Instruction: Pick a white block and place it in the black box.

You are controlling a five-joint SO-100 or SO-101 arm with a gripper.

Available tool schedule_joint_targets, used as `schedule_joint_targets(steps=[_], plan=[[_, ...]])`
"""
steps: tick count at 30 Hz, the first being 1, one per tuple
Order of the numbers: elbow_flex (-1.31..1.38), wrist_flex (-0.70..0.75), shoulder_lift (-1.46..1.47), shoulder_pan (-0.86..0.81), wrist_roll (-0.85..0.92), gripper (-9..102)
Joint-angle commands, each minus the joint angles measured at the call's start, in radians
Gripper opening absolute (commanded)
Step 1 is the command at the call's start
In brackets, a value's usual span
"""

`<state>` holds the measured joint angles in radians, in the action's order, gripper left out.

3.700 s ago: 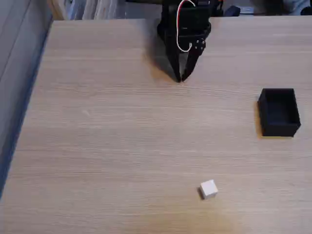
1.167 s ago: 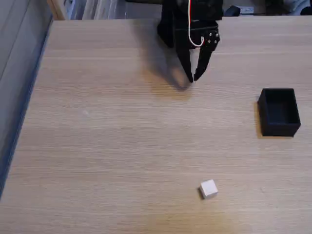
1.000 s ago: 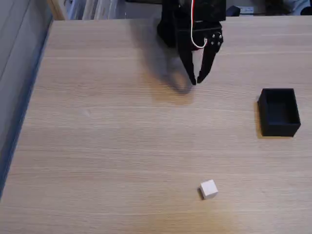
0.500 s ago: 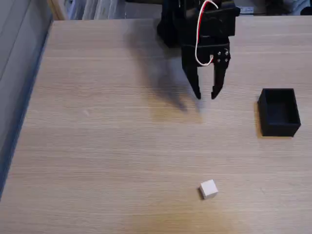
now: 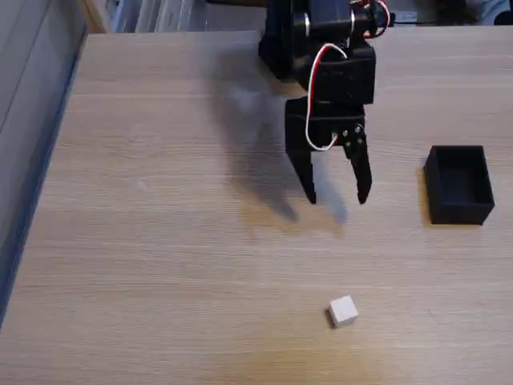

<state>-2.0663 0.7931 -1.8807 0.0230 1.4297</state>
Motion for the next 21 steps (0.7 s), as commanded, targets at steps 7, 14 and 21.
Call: schedule_joint_targets(steps=[7,14,21], plan=[[0.135,-0.110,0.158,-0.038,-0.017,29],[0.225,-0.123,0.253,-0.023,-0.044,30],[0.295,-0.133,0.327,0.000,-0.072,30]])
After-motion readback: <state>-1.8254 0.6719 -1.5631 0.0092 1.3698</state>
